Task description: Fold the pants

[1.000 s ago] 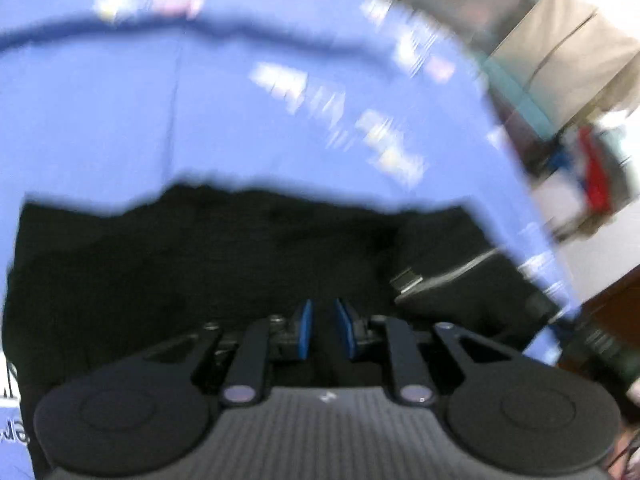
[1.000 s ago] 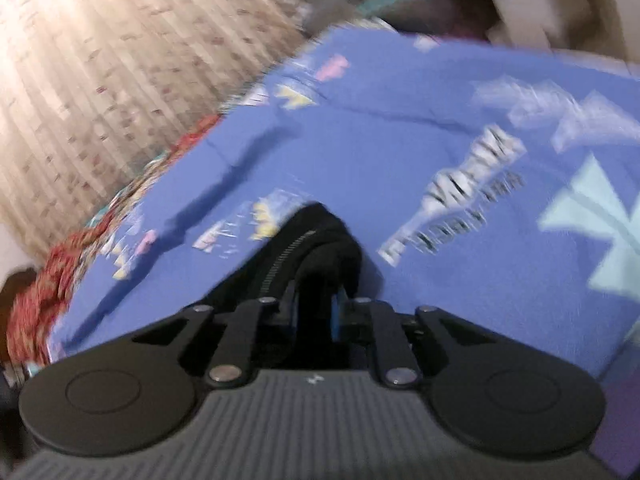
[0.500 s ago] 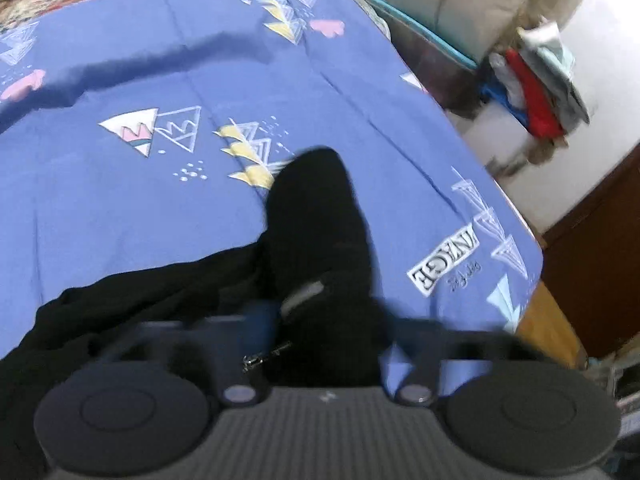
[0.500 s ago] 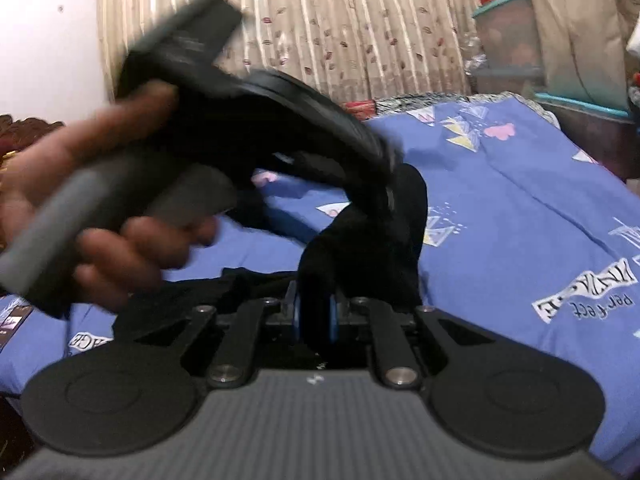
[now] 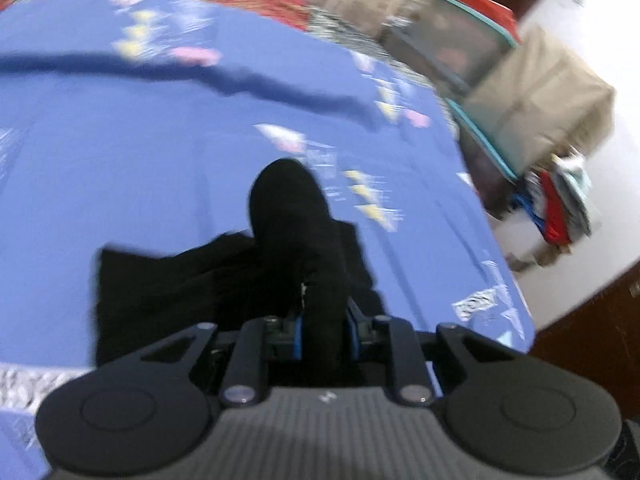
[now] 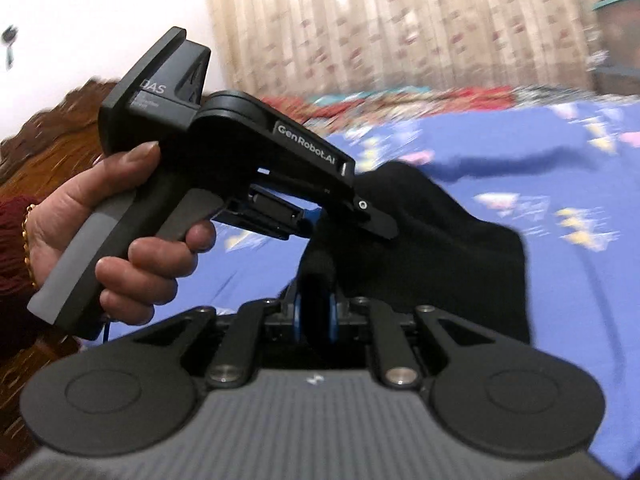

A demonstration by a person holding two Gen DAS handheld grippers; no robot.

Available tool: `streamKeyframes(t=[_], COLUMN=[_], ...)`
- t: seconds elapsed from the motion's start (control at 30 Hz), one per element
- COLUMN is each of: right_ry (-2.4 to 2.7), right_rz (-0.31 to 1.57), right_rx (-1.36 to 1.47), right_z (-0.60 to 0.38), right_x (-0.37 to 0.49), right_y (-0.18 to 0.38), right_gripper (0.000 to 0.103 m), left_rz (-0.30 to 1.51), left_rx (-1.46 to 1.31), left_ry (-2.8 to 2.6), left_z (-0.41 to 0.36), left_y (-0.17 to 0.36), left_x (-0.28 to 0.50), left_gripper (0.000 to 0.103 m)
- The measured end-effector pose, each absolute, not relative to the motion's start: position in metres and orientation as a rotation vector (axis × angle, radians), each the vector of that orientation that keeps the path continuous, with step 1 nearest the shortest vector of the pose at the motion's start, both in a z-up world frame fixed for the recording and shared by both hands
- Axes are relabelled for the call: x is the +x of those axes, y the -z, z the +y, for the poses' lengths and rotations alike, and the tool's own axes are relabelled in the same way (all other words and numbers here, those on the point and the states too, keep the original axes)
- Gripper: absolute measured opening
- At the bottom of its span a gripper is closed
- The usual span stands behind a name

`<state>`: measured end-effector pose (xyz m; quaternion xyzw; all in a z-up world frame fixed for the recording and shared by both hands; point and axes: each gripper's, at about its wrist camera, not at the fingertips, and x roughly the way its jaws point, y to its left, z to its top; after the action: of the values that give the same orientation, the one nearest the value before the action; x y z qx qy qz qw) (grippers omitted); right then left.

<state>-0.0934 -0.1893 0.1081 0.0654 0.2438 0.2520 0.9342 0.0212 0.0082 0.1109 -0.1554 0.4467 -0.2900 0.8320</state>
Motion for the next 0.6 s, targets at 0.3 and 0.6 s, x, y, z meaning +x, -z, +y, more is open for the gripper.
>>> streamKeyframes(t=[0.3,0.6], right_ry=[-0.622,-0.659], right_rz=[0.634,0.803], right_rx=[0.055,0.088], right_z=[-0.137,-0.119], right_x=[-0.062,-0.067], right_y=[-0.093,-0.055], right_gripper=[0.016,0.022], left_rz=[0.966,1.046], left_rx=[-0.475,-0.563], left_ry=[0.514,0.45], left_z=[0.077,0.084], left_y=[-0.067,-0.01], left_x=[0.024,0.037], left_gripper=[0.018,0.022])
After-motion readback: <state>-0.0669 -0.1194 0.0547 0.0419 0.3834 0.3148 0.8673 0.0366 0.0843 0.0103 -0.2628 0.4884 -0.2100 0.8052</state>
